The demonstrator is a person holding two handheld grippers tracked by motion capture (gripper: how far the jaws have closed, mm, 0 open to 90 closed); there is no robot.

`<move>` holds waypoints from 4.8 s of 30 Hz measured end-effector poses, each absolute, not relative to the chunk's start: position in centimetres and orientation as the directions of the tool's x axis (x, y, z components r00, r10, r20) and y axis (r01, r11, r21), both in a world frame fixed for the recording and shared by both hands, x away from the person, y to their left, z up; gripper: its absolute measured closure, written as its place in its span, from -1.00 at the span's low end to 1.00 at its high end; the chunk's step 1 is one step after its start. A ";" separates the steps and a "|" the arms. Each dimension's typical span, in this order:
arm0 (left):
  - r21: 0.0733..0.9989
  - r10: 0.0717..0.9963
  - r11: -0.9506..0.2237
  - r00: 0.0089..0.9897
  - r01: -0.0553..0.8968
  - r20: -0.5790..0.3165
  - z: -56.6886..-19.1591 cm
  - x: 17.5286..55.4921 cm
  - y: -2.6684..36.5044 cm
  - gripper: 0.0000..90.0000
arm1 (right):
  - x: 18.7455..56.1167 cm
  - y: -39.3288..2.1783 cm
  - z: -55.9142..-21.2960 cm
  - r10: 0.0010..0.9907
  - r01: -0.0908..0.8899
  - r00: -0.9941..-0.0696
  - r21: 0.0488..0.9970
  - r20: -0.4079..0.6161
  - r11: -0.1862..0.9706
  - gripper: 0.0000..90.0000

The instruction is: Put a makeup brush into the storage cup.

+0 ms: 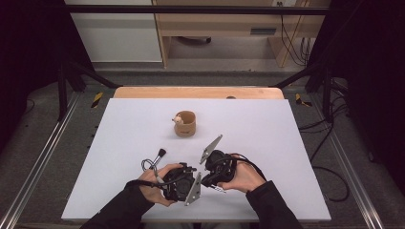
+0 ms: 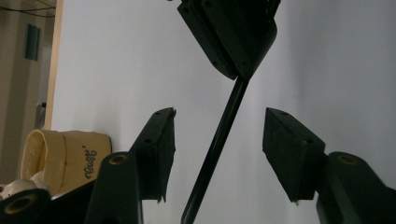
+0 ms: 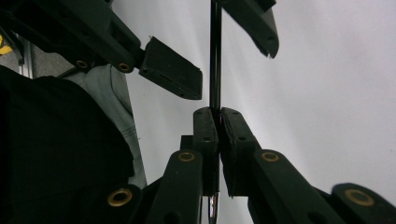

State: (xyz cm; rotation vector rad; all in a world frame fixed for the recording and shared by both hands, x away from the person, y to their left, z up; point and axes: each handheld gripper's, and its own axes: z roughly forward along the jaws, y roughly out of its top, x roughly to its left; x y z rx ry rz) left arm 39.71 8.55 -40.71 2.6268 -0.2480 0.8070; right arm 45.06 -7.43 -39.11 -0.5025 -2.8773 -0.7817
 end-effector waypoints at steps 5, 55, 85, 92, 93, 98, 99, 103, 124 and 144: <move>0.281 -0.083 -0.911 0.802 -0.302 0.591 -40.8 39.6 8.6 0.21 | 45.0 -7.4 -39.1 0.284 0.348 -0.937 0.466 0.204 0.813 0.90; 0.271 -0.095 -0.922 0.841 -0.275 0.532 -41.3 39.8 9.6 0.87 | 44.7 -10.1 -37.2 0.326 0.312 -0.941 0.624 0.097 0.717 0.45; 0.564 0.320 -0.823 0.876 0.067 0.362 -41.8 40.6 11.9 0.87 | 43.1 -15.9 -36.8 0.596 0.372 -0.800 0.839 0.073 0.396 -0.61; 0.612 0.399 -0.777 0.868 0.148 0.297 -42.1 40.9 12.0 0.87 | 42.8 -16.0 -37.8 0.632 0.383 -0.771 0.851 0.079 0.360 -0.66; 0.617 0.406 -0.772 0.866 0.155 0.291 -42.2 40.9 12.0 0.87 | 42.8 -16.0 -37.9 0.639 0.386 -0.765 0.853 0.083 0.351 -0.66; 0.636 0.447 -0.747 0.855 0.194 0.264 -42.4 40.9 12.0 0.87 | 42.6 -16.1 -38.5 0.662 0.394 -0.742 0.865 0.102 0.309 -0.66; 0.641 0.451 -0.742 0.855 0.198 0.257 -42.4 40.9 12.0 0.87 | 42.6 -16.1 -38.7 0.666 0.399 -0.738 0.866 0.109 0.300 -0.66; 0.663 0.481 -0.714 0.846 0.226 0.229 -42.5 40.8 12.0 0.87 | 42.6 -15.8 -39.4 0.676 0.413 -0.727 0.863 0.120 0.291 -0.66; 0.764 0.631 -0.548 0.768 0.339 0.111 -42.7 40.8 11.9 0.87 | 42.4 -14.6 -40.9 0.700 0.443 -0.686 0.877 0.198 0.186 -0.62; 0.788 0.690 -0.482 0.721 0.382 0.072 -42.5 41.7 11.2 0.87 | 42.9 -13.0 -40.9 0.691 0.458 -0.667 0.885 0.278 0.086 -0.56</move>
